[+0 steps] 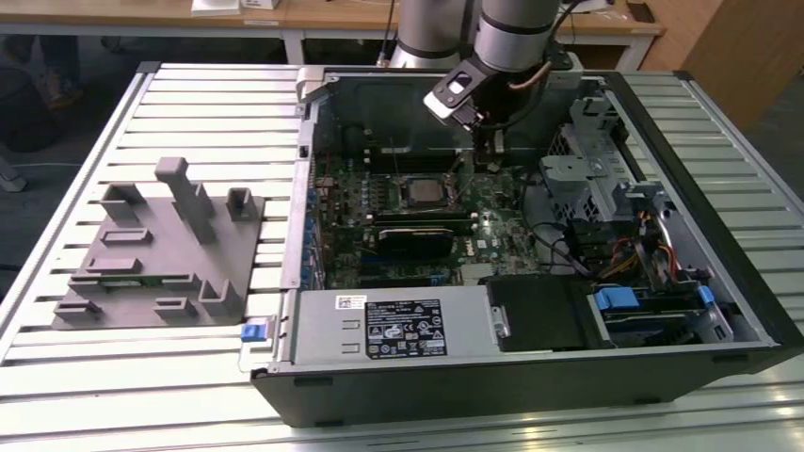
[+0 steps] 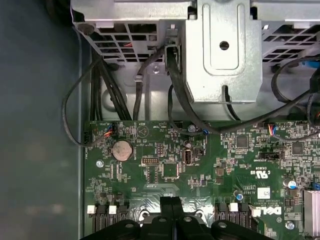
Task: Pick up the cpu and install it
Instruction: 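Close the cpu cover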
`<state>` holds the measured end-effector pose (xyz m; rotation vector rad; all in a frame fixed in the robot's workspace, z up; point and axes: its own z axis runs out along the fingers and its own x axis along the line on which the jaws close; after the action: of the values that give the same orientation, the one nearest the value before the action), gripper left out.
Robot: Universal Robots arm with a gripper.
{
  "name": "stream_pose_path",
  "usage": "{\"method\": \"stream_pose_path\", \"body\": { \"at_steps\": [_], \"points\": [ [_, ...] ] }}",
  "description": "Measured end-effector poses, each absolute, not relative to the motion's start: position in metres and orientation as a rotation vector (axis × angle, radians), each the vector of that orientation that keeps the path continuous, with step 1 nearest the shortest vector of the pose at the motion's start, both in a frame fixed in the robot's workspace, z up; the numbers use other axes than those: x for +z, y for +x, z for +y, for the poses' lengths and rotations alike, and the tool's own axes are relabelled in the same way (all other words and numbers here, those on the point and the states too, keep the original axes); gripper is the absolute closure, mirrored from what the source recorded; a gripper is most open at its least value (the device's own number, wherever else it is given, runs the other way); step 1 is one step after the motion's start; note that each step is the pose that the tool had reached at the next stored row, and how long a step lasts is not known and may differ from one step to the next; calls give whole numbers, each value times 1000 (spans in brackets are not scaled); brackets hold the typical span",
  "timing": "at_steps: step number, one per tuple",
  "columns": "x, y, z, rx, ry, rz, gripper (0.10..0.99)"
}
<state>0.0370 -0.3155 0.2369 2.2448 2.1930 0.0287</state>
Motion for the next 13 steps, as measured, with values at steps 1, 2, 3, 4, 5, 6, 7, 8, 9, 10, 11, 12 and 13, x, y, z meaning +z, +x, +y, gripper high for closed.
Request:
{"method": "stream_pose_path", "body": {
  "at_steps": [1,2,3,4,5,6,7,8,9,10,11,12,13],
  "points": [
    [236,36,-316,28,2244,2194,980],
    [236,35,-316,28,2243,2194,980],
    [236,33,-315,28,2243,2195,980],
    [235,31,-316,28,2243,2195,980],
    [235,29,-316,28,2242,2196,980],
    [235,27,-316,28,2242,2196,980],
    [234,25,-316,28,2242,2196,980],
    [234,24,-316,28,2241,2196,980],
    [233,22,-316,28,2241,2197,980],
    [233,21,-316,28,2241,2197,980],
    [233,19,-316,28,2241,2197,980],
    [232,18,-316,28,2241,2197,980],
    [232,17,-316,28,2240,2198,980]
  ]
}}
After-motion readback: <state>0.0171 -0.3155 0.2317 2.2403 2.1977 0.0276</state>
